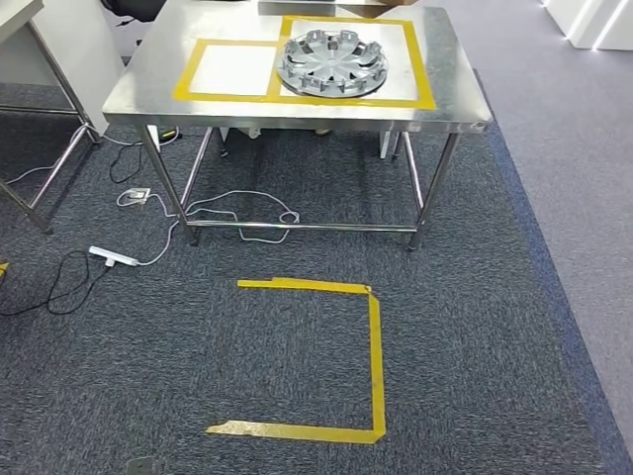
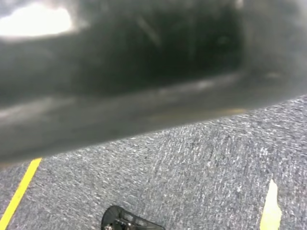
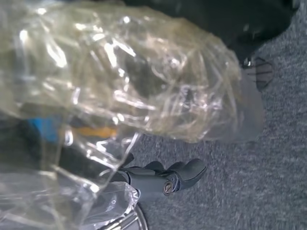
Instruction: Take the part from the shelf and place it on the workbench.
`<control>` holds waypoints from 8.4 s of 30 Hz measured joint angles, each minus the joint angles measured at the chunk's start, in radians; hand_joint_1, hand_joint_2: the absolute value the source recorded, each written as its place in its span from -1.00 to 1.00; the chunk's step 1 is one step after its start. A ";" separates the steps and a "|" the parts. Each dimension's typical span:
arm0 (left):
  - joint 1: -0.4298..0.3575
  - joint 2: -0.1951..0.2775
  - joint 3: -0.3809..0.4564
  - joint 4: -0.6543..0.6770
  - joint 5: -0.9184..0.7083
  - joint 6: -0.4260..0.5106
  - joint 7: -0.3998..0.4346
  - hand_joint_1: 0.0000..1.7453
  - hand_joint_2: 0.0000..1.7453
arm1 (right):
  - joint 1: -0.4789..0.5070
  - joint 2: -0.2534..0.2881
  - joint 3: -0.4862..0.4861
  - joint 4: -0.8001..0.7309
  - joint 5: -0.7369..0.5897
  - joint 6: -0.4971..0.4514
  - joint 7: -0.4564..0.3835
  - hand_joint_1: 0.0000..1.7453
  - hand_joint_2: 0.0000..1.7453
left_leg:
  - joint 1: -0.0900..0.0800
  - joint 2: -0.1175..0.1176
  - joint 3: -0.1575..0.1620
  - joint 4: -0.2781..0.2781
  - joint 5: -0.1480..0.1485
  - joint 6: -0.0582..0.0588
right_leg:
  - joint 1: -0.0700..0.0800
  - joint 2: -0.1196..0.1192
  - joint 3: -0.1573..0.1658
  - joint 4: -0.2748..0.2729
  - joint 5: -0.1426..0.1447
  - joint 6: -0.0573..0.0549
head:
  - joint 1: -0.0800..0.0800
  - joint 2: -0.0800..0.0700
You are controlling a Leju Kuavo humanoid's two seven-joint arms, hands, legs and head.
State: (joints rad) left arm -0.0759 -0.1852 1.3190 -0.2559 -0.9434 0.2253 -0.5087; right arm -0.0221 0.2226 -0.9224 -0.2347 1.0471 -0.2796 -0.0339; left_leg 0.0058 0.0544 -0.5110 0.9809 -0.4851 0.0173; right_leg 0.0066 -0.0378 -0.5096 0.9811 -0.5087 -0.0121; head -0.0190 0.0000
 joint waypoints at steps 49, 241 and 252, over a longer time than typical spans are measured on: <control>0.002 -0.002 0.014 0.000 -0.003 0.004 0.024 -1.00 -1.00 | -0.001 0.006 0.035 0.017 0.026 0.076 0.048 -1.00 -1.00 | 0.011 -0.094 -0.027 0.017 0.005 -0.015 | -0.006 0.126 -0.035 0.008 0.024 0.027 | -0.011 0.000; 0.008 -0.006 0.039 0.000 0.012 -0.010 0.035 -1.00 -1.00 | -0.009 -0.002 0.032 0.018 0.085 0.114 0.093 -1.00 -1.00 | 0.004 -0.021 -0.026 -0.008 0.019 0.004 | -0.014 0.047 -0.182 0.291 -0.117 0.052 | 0.000 0.000; 0.001 -0.007 0.039 0.000 0.011 -0.012 0.035 -1.00 -1.00 | -0.010 -0.003 0.032 0.018 0.087 0.114 0.093 -1.00 -1.00 | 0.006 0.007 -0.019 0.055 -0.047 -0.051 | -0.015 0.013 -0.019 0.002 0.021 0.007 | -0.009 0.000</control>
State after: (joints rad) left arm -0.0751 -0.1920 1.3581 -0.2556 -0.9325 0.2129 -0.4734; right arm -0.0321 0.2197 -0.8907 -0.2172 1.1337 -0.1659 0.0595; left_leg 0.0117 0.0611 -0.5300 1.0356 -0.5324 -0.0332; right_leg -0.0088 -0.0252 -0.5291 0.9830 -0.4880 -0.0046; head -0.0279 0.0000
